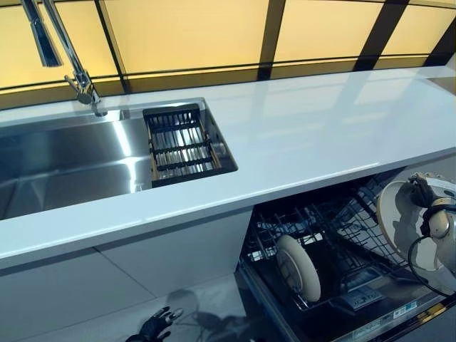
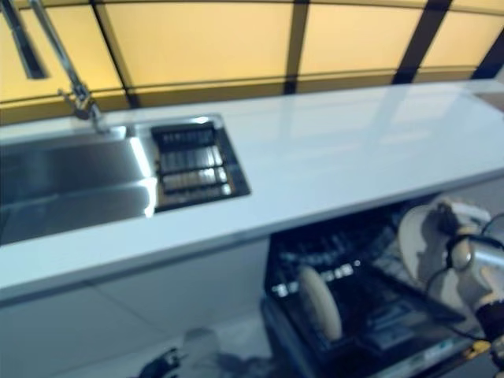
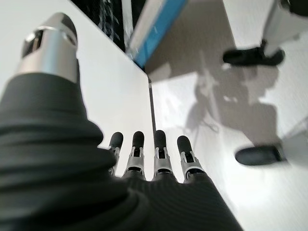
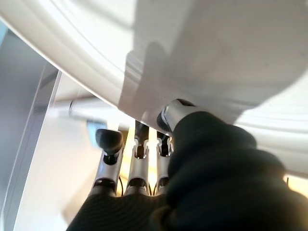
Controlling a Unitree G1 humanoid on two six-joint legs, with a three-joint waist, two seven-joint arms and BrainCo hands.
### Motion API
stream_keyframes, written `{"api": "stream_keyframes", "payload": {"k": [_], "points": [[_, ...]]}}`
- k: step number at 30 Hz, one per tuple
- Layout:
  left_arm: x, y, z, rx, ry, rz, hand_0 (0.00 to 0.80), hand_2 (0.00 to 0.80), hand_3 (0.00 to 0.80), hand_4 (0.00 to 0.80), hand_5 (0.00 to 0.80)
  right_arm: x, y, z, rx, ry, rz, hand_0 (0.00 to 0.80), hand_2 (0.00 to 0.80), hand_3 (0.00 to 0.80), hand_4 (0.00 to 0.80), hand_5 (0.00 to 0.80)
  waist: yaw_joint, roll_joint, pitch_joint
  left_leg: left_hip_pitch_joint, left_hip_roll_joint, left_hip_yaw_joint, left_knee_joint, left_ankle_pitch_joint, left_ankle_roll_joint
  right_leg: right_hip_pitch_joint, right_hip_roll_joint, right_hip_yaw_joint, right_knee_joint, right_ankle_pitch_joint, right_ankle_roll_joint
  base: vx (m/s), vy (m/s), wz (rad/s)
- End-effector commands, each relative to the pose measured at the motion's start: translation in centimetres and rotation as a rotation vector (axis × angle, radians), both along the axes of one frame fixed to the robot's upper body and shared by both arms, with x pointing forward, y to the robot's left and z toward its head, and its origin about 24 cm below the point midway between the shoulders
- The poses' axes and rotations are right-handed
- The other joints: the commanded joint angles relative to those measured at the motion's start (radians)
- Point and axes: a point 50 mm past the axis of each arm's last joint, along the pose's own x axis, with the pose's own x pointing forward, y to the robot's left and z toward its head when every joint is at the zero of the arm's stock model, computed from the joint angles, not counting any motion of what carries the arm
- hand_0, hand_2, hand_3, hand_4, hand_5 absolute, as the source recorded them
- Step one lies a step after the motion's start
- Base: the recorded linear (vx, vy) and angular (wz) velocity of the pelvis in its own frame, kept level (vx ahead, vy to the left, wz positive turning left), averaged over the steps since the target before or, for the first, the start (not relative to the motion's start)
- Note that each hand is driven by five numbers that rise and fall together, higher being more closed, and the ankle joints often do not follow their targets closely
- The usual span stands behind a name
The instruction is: Take plates into dishwasher
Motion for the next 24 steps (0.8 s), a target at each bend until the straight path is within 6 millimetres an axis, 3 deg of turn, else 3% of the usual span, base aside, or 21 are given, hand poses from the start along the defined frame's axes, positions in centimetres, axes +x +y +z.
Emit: {"api": "stream_keyframes", "payload": {"k": [1,7,12,16,24], "points": [[-0.1,0.7,0.1,0.012,-0.008,0.000,0.000,0.000,0.000,0.000,0.000,0.1,0.6,0.7,-0.056,-0.147,-0.026,0.800,0.800,0.800,0.800,0.800,0.013,-0.029,-0.061,-0.064,-0.080,-0.029,0.019,-0.033,0.064,-0.048,-0.031,0.036,0.078,-0.002,0.076,0.007,-0.044,0.04],[-0.3,-0.4,-0.1,-0.009,-0.010,-0.030,0.000,0.000,0.000,0.000,0.000,0.0,0.6,-1.9,0.035,-0.119,-0.083,0.800,0.800,0.800,0.800,0.800,0.023,-0.023,-0.054,-0.051,-0.083,-0.050,0.012,-0.034,0.062,-0.035,-0.024,0.031,0.059,0.002,0.068,0.017,-0.050,0.01],[-0.2,0.0,0.1,-0.001,-0.021,-0.027,0.000,0.000,0.000,0.000,0.000,0.6,0.6,-2.2,0.081,-0.102,-0.100,0.800,0.800,0.800,0.800,0.800,0.039,-0.015,-0.039,-0.058,-0.085,-0.062,0.006,-0.025,0.057,-0.035,-0.024,0.013,0.053,0.007,0.063,-0.032,-0.038,0.12],[-0.4,0.4,0.1,0.005,-0.015,-0.033,0.000,0.000,0.000,0.000,0.000,0.8,0.9,-2.0,0.103,-0.122,-0.084,0.800,0.800,0.800,0.800,0.800,0.044,-0.010,-0.035,-0.056,-0.085,-0.066,0.001,-0.019,0.052,-0.030,-0.027,0.001,0.046,0.009,0.060,-0.019,-0.023,0.13],[-0.8,0.7,0.0,0.009,-0.003,-0.032,0.000,0.000,0.000,0.000,0.000,1.4,1.6,0.9,0.045,-0.183,-0.030,0.800,0.800,0.800,0.800,0.800,0.047,-0.019,-0.050,-0.050,-0.084,-0.075,-0.002,-0.018,0.047,-0.021,-0.024,-0.010,0.044,0.007,0.059,0.002,-0.007,0.03]]}}
